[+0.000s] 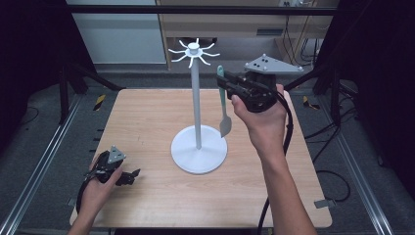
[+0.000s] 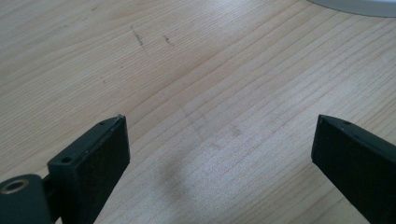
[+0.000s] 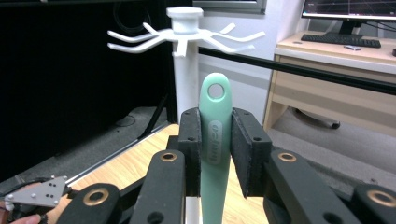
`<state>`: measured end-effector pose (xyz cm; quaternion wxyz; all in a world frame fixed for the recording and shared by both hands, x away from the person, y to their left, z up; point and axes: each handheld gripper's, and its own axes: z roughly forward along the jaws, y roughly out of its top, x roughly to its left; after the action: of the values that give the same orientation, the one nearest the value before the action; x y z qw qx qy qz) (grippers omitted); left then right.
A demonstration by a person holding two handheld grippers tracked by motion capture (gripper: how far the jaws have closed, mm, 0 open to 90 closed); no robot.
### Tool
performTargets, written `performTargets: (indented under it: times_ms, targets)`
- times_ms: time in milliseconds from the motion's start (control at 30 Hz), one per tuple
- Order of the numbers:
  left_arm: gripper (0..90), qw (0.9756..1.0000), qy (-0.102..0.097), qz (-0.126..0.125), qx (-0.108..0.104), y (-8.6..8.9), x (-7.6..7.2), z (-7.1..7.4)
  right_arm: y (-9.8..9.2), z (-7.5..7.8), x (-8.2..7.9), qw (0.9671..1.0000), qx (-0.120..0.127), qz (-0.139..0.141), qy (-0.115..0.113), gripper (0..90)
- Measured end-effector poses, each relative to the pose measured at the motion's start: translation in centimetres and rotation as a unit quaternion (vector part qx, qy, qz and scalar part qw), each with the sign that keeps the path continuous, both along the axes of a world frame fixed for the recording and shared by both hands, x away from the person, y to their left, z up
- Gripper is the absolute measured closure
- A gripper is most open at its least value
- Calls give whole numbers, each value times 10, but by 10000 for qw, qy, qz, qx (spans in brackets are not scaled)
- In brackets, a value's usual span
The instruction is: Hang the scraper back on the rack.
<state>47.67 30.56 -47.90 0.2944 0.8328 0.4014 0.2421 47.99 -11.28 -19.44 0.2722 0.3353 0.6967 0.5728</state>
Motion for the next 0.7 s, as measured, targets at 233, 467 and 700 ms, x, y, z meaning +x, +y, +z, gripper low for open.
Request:
performTargets:
  times_ms: [233, 467, 700]
  targets:
    - [40, 10000, -2, -8, 8, 0, 0, 0, 6, 9, -4, 9999, -6, 80, -99, 748]
    - [40, 10000, -8, 0, 1, 0, 0, 0, 11, 13, -3, 9999, -48, 134, -87, 748]
    - [40, 10000, 1, -9, 0, 0, 0, 0, 15, 14, -1, 9998, -105, 148, -43, 748]
